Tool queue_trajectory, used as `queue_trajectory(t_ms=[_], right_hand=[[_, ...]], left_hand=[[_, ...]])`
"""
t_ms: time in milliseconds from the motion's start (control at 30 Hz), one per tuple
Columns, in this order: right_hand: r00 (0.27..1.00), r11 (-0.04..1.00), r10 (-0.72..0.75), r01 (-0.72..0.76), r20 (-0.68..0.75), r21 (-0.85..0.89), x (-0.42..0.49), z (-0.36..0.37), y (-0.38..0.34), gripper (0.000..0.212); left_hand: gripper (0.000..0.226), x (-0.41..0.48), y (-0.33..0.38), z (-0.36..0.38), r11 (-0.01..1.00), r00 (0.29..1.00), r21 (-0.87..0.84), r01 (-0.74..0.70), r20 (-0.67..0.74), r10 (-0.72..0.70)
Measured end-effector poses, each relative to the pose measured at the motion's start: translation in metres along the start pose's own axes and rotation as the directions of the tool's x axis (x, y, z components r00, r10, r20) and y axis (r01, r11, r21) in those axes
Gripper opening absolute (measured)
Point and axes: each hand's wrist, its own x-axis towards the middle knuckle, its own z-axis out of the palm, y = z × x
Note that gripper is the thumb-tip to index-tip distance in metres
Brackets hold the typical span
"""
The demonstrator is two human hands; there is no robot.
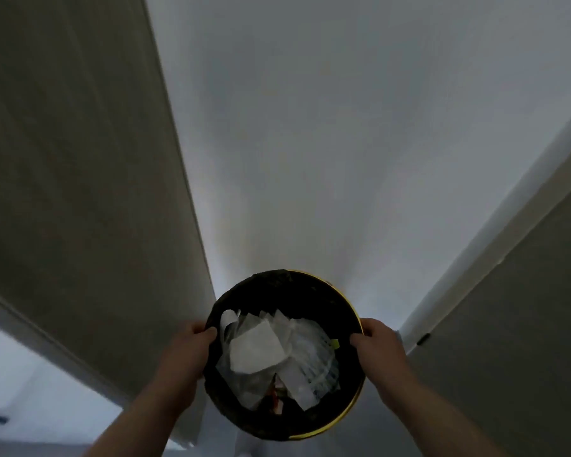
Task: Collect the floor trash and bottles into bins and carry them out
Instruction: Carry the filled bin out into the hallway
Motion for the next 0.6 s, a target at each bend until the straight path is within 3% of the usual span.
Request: queue_trajectory(t_ms=[167, 367, 600], right_hand=[[0.996, 0.997, 0.078, -0.078, -0.050, 0.001, 0.054, 0.005, -0.010, 0.021], [0.980, 0.981, 0.196, -0.196, -0.036, 0.000, 0.118, 0.013, 0.001, 0.023], [0.959, 0.959, 0.267, -0.255, 0.094, -0.125, 0.208, 0.041, 0.037, 0.025]], left_hand=[[0.014, 0.070, 0.028, 0.025, 0.995, 0.997, 0.101, -0.011, 0.073, 0.003], [0.019, 0.120, 0.042, 0.060, 0.995, 0.994, 0.077, 0.058, 0.085, -0.065], [0.011, 0.199, -0.006, 0.089, 0.966, 0.975, 0.134, 0.222, -0.057, -0.216]])
